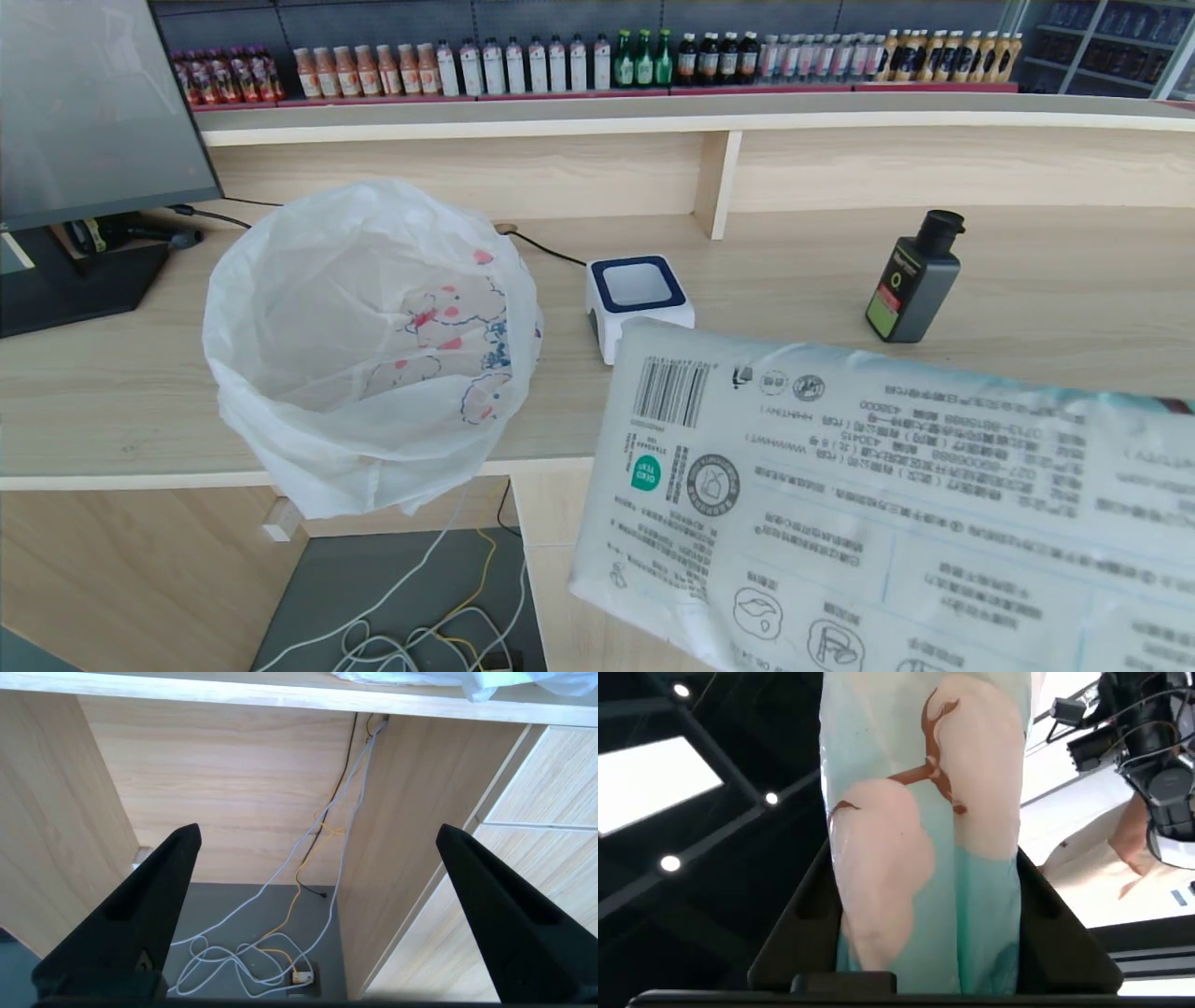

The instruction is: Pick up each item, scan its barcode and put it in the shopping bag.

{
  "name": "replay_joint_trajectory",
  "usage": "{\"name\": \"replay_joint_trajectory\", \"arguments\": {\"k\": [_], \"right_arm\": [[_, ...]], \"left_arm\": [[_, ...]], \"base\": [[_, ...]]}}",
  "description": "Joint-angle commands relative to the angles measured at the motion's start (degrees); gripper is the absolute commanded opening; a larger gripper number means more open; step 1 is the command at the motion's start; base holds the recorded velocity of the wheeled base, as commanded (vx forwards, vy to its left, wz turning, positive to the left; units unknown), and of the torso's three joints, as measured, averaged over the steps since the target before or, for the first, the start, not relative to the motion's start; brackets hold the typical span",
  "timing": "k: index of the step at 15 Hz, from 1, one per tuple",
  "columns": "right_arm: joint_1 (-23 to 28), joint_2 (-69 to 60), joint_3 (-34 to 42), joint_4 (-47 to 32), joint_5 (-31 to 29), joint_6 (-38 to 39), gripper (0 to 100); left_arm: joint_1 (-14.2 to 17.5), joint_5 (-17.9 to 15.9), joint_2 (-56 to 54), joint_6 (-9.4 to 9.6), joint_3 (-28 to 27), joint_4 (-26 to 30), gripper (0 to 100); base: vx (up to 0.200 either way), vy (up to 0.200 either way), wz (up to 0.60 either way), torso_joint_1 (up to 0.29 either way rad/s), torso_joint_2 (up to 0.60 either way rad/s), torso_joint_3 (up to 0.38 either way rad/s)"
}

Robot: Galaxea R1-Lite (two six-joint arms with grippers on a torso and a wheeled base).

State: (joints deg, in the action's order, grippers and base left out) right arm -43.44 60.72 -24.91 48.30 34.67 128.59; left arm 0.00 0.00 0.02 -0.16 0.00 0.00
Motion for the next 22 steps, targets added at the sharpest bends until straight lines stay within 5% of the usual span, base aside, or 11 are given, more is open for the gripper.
{"name": "replay_joint_trajectory", "arguments": {"k": [1, 2, 7, 22], "right_arm": [[0.5, -0.6, 1.0, 0.2, 0.2, 0.3, 0], [0.6, -3.6, 5.3, 4.6, 3.0, 8.9, 0], [3.4, -8.4, 13.9, 15.2, 3.4, 18.7, 0], [6.3, -6.9, 17.6, 17.5, 3.4, 24.8, 0]], "left_arm": [[0.0, 0.0, 0.0, -0.02, 0.0, 0.0, 100], [-0.1, 0.0, 0.0, -0.02, 0.0, 0.0, 100], [0.0, 0.0, 0.0, -0.02, 0.0, 0.0, 100], [-0.1, 0.0, 0.0, -0.02, 0.0, 0.0, 100]], "base": [[0.0, 0.0, 0.0, 0.0, 0.0, 0.0], [0.0, 0.0, 0.0, 0.0, 0.0, 0.0], [0.0, 0.0, 0.0, 0.0, 0.0, 0.0], [0.0, 0.0, 0.0, 0.0, 0.0, 0.0]]}}
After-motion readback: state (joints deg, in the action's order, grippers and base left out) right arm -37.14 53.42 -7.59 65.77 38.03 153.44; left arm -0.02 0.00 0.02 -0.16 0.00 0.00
